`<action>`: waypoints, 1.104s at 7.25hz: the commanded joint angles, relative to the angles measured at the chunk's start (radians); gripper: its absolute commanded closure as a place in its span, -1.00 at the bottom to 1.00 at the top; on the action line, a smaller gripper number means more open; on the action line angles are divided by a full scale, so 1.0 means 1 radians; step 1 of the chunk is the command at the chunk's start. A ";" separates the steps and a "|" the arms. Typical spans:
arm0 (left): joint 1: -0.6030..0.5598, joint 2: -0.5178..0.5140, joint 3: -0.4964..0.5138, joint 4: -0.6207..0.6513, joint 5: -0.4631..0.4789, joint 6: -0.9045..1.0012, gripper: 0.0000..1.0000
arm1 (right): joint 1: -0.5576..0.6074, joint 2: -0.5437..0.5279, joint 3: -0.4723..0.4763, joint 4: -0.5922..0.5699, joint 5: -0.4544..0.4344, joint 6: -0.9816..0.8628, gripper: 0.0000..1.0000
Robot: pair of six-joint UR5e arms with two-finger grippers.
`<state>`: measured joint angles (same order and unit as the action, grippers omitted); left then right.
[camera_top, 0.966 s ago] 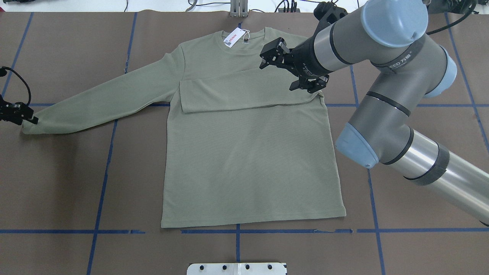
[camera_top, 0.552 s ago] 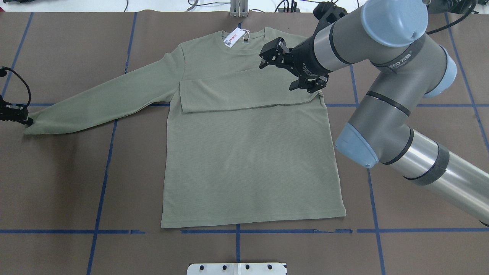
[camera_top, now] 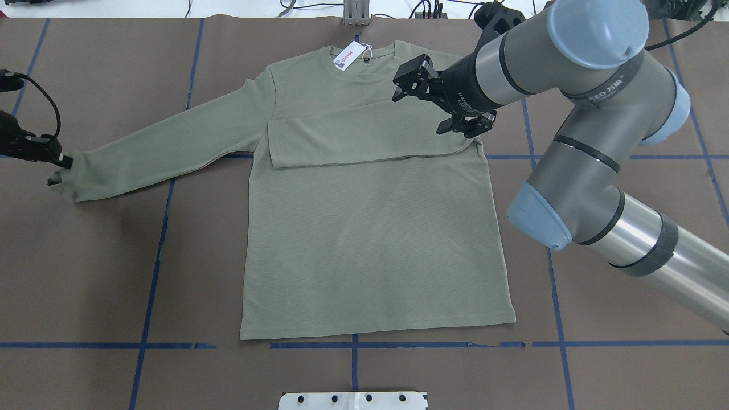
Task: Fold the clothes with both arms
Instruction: 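Release the sleeve and raise the right gripper while the left gripper reaches the other cuff, then fold the other sleeve across the shirt with the left gripper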
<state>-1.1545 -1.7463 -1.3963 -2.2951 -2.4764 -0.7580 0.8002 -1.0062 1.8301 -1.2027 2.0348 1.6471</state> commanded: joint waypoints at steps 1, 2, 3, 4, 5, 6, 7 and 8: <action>0.025 -0.071 -0.130 -0.003 -0.025 -0.246 1.00 | 0.042 -0.080 0.029 0.000 0.005 -0.039 -1.00; 0.092 -0.173 -0.142 0.002 -0.012 -0.400 1.00 | 0.062 -0.121 0.029 0.003 0.007 -0.099 -1.00; 0.164 -0.291 -0.129 0.003 0.016 -0.581 1.00 | 0.095 -0.161 0.028 0.008 0.022 -0.163 -1.00; 0.221 -0.396 -0.113 0.005 0.090 -0.706 1.00 | 0.134 -0.204 0.028 0.011 0.053 -0.218 -1.00; 0.273 -0.503 -0.066 0.003 0.172 -0.827 1.00 | 0.166 -0.268 0.029 0.015 0.079 -0.284 -1.00; 0.326 -0.654 0.051 0.005 0.245 -0.896 1.00 | 0.203 -0.322 0.034 0.023 0.106 -0.365 -1.00; 0.370 -0.838 0.233 0.028 0.323 -0.940 1.00 | 0.218 -0.356 0.034 0.050 0.120 -0.394 -1.00; 0.431 -0.923 0.323 0.029 0.394 -0.961 1.00 | 0.218 -0.374 0.028 0.090 0.122 -0.394 -1.00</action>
<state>-0.7934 -2.5219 -1.2160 -2.2745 -2.1739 -1.6737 1.0072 -1.3455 1.8616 -1.1533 2.1462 1.2757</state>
